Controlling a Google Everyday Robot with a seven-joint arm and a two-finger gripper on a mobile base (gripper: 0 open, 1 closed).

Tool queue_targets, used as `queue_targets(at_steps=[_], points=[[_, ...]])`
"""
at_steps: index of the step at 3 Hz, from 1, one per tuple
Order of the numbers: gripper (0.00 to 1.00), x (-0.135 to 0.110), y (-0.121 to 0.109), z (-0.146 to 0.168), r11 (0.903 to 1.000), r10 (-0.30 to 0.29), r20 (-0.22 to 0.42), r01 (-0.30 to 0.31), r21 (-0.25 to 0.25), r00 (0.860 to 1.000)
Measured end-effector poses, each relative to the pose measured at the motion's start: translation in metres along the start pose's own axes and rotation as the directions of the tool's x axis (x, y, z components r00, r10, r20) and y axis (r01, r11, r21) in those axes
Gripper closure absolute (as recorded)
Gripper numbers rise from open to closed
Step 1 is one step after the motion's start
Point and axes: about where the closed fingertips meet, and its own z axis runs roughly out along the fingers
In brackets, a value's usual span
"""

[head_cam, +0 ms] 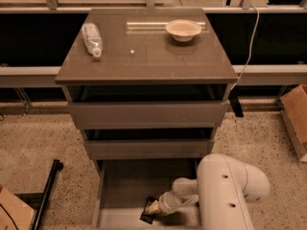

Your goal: Pick rxbar chocolate from bottom drawer and place on counter

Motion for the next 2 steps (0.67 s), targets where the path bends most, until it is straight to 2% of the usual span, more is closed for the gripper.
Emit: queue_targets(at_steps=[1, 2], points=[[0.94, 0.0003, 0.0010, -0.0018, 1.0000, 0.001, 0.000, -0.001, 0.000, 1.000], [1.00, 0.0036, -0.0067, -0.0006, 0.9996, 0.029, 0.007, -0.029, 0.004, 1.000]])
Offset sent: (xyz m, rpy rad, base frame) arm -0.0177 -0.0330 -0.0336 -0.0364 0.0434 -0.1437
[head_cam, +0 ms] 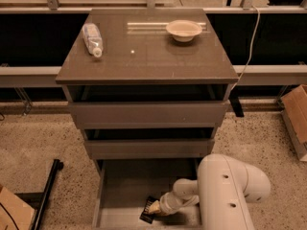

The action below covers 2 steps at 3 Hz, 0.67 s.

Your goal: Pick rxbar chocolate from bottom drawer and place on counter

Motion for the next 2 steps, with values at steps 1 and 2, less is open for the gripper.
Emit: queue_targets(at_steps=[1, 2], points=[[1.00, 0.000, 0.000, 0.000, 1.0000, 0.000, 0.000, 0.000, 0.000, 1.000], [1.00, 0.001, 0.007, -0.021, 0.9987, -0.013, 0.033, 0.014, -0.049, 0.999]])
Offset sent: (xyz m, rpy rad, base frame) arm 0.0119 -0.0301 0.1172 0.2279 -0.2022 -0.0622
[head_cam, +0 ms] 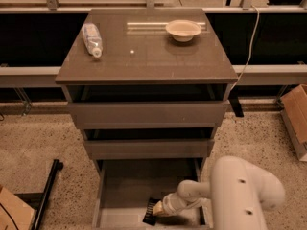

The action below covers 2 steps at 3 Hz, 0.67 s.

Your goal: Pick rxbar chocolate from bottom drawer and place on counter

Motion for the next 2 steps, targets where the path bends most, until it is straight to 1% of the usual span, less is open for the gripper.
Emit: queue_targets(at_steps=[1, 2], points=[[1.00, 0.002, 0.034, -0.058, 0.9864, -0.073, 0.071, 0.082, -0.142, 0.995], [1.00, 0.008, 0.059, -0.113, 0.9522, -0.140, 0.140, 0.172, -0.252, 0.980]])
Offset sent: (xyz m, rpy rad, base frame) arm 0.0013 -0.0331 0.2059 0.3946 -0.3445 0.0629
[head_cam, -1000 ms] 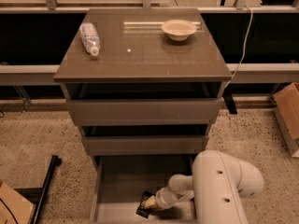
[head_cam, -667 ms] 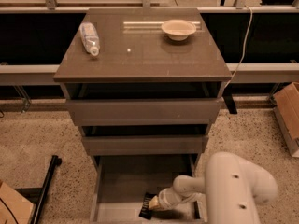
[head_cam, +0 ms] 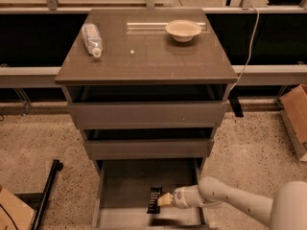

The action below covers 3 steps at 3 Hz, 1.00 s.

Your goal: Pick rxbar chocolate from bottom drawer and place on counter

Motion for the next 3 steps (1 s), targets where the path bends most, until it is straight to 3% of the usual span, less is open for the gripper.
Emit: queue_targets(at_steps=[1, 2, 3], points=[[1.00, -0.002, 0.029, -0.034, 0.9948, -0.065, 0.020, 0.066, -0.077, 0.998], [1.00, -0.004, 0.053, -0.072, 0.9789, -0.147, -0.018, 0.142, -0.146, 0.989], [1.00, 0.007, 0.081, -0.128, 0.9518, -0.239, -0.061, 0.221, -0.213, 0.969]])
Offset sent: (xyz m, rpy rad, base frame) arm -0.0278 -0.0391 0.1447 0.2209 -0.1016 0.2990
